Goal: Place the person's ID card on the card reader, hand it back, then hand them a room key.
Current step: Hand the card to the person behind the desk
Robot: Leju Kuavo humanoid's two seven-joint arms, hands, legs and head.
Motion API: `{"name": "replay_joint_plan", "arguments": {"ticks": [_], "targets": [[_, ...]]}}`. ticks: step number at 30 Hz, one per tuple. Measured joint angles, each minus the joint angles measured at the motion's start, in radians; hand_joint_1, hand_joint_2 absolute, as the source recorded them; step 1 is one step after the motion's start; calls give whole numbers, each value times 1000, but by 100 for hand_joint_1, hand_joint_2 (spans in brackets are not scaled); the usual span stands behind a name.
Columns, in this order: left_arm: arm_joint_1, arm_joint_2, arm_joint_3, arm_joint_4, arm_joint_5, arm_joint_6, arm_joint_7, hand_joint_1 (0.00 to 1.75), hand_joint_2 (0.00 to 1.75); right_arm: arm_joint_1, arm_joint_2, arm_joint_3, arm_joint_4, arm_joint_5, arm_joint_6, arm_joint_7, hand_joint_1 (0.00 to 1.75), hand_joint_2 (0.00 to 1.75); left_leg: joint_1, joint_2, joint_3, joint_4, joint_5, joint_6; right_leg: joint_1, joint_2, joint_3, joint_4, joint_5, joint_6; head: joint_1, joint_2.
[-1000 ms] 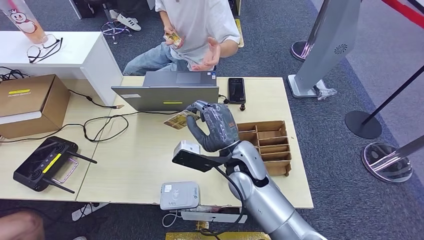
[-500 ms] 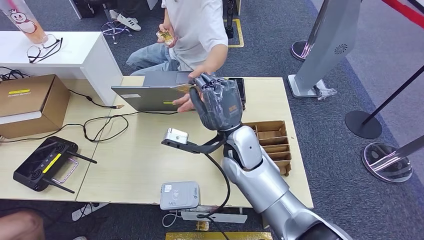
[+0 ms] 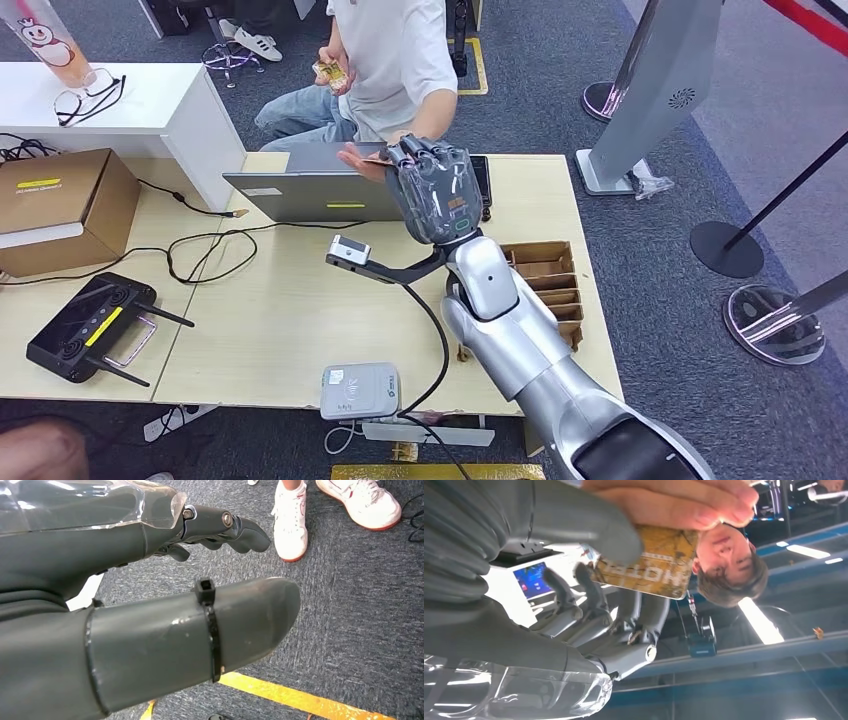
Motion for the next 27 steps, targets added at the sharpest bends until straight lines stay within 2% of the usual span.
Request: {"name": "replay_joint_plan", "arguments": {"ticks": [9, 13, 18, 27], "targets": [[0, -2, 0, 0, 4, -9, 1, 0, 0, -5, 10, -17, 30, -21, 9, -20, 0, 175, 0, 0, 0, 0, 0, 0, 0, 0, 0, 0, 0, 0, 0, 0], [0, -2, 0, 0, 11, -10, 1, 0, 0, -1, 16, -25, 23, -118, 75, -80, 0, 0, 0, 0, 0, 0, 0, 0, 0, 0, 0, 0, 0, 0, 0, 0], [0, -2, 0, 0, 18, -10, -1, 0, 0, 25, 19, -44, -30, -278, 175, -167, 0, 0, 0, 0, 0, 0, 0, 0, 0, 0, 0, 0, 0, 0, 0, 0], [10, 3, 0, 0, 30, -6, -1, 0, 0, 107, 2, -47, -215, -437, 300, -239, 0, 0, 0, 0, 0, 0, 0, 0, 0, 0, -1, 0, 0, 0, 0, 0]]}}
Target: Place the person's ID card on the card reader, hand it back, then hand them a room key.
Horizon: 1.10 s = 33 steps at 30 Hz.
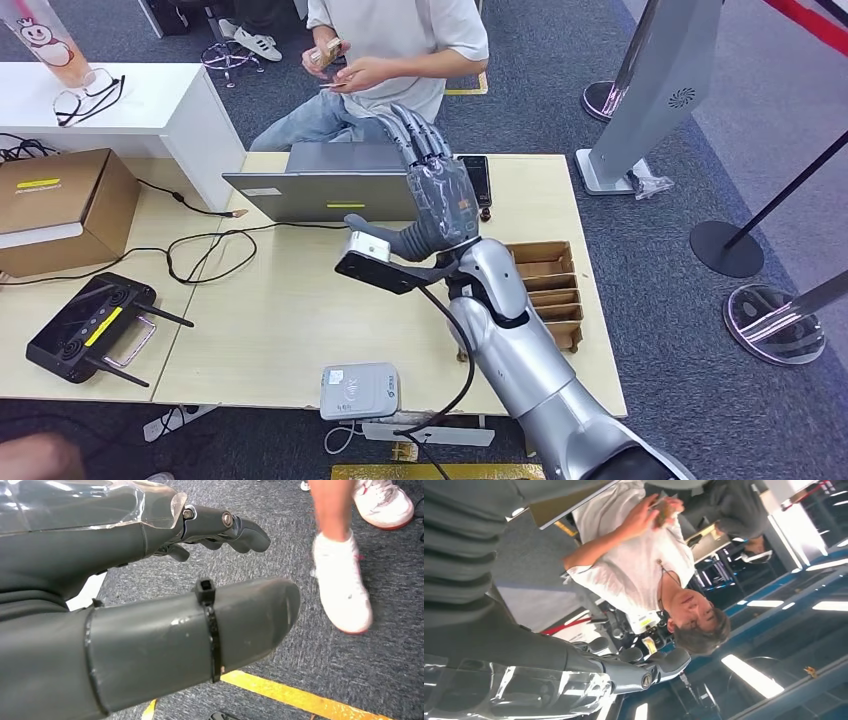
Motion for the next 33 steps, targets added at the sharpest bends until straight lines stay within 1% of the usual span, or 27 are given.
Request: {"name": "replay_joint_plan", "arguments": {"ticks": [3, 8, 12, 18, 27, 33], "targets": [[9, 3, 0, 0, 1, 4, -4, 0, 0, 28, -15, 0, -51, -44, 33, -14, 0, 0, 0, 0, 0, 0, 0, 0, 0, 0, 0, 0, 0, 0, 0, 0], [21, 11, 1, 0, 3, 16, -35, 0, 0, 67, -45, 0, -112, -178, 87, -51, 0, 0, 0, 0, 0, 0, 0, 0, 0, 0, 0, 0, 0, 0, 0, 0], [25, 19, 2, 0, 1, 26, -55, 0, 0, 99, -72, -4, -158, -251, 105, -72, 0, 0, 0, 0, 0, 0, 0, 0, 0, 0, 0, 0, 0, 0, 0, 0], [31, 31, 2, 0, -3, 35, -56, 0, 0, 132, -104, -17, -214, -268, 107, -74, 0, 0, 0, 0, 0, 0, 0, 0, 0, 0, 0, 0, 0, 0, 0, 0], [22, 22, 2, 0, -11, 34, -55, 0, 0, 122, -139, -46, -224, -269, 114, -59, 0, 0, 0, 0, 0, 0, 0, 0, 0, 0, 0, 0, 0, 0, 0, 0], [12, 21, 2, 0, -18, 33, -35, 0, 0, 138, -156, -56, -225, -284, 115, -83, 0, 0, 0, 0, 0, 0, 0, 0, 0, 0, 0, 0, 0, 0, 0, 0]]}}
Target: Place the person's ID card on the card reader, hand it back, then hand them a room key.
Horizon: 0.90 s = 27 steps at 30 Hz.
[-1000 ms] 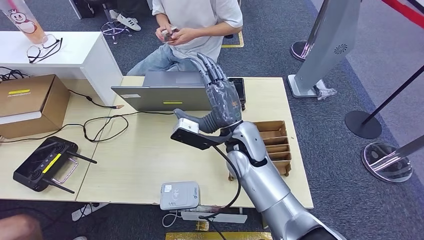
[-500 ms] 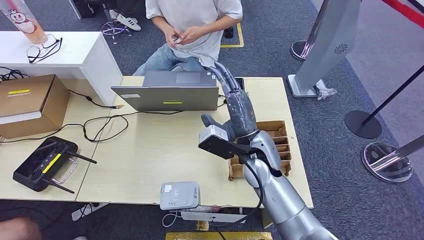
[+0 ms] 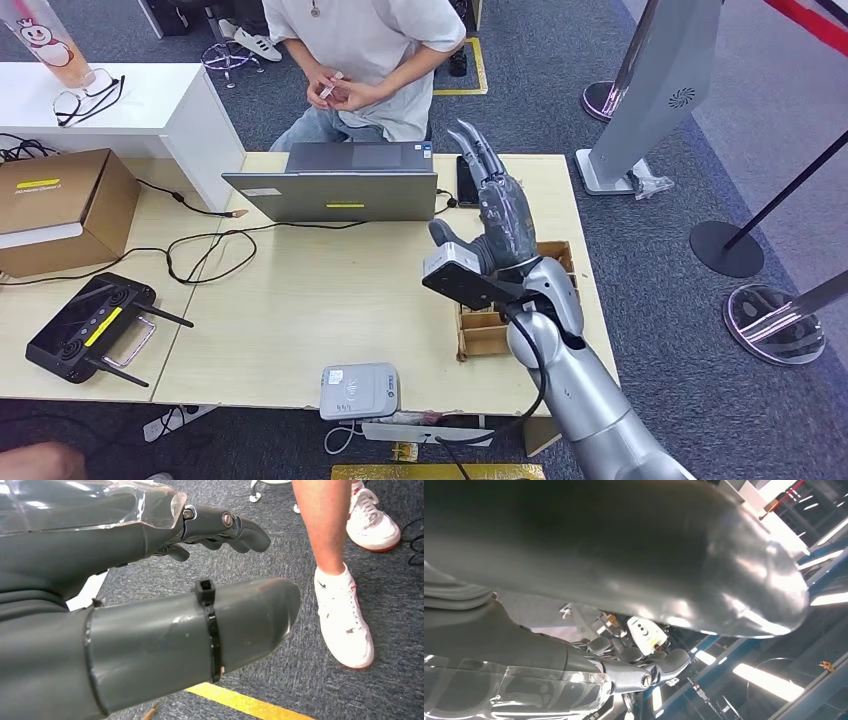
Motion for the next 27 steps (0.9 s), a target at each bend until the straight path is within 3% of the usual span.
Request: {"name": "replay_joint_plan", "arguments": {"ticks": [8, 27], "targets": [[17, 1, 0, 0, 6, -2, 4, 0, 0, 121, -7, -8, -95, -110, 54, -63, 0, 0, 0, 0, 0, 0, -1, 0, 0, 0, 0, 0, -1, 0, 0, 0], [50, 6, 2, 0, 1, -25, -18, 0, 0, 383, -48, 14, -352, -22, 31, -58, 0, 0, 0, 0, 0, 0, -1, 0, 0, 0, 0, 0, -1, 0, 0, 0]]}}
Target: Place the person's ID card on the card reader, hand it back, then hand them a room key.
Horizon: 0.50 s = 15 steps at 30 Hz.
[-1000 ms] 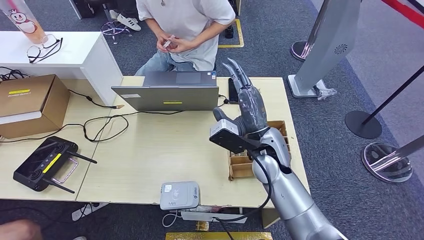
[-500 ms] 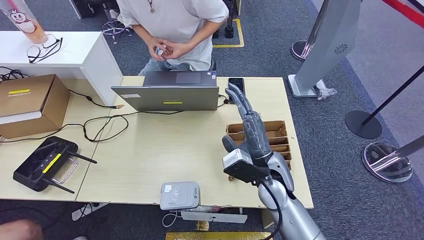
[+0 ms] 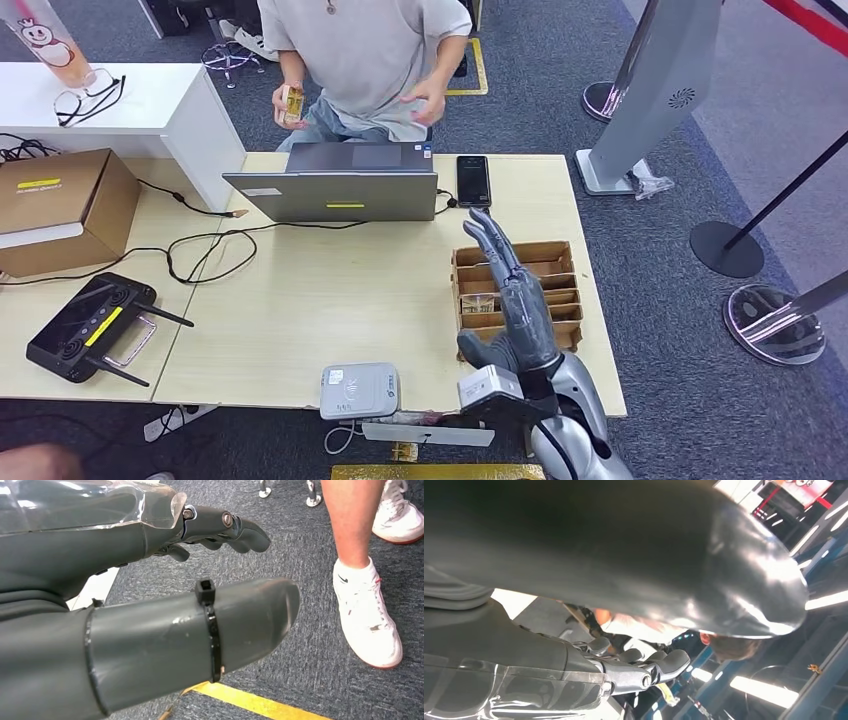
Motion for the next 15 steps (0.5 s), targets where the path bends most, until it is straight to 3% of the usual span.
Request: {"name": "replay_joint_plan", "arguments": {"ticks": [15], "targets": [[2, 0, 0, 0, -8, -2, 14, 0, 0, 53, -24, 0, -39, 126, -58, 23, 0, 0, 0, 0, 0, 0, 0, 0, 0, 0, 0, 0, 0, 0, 0, 0]]}}
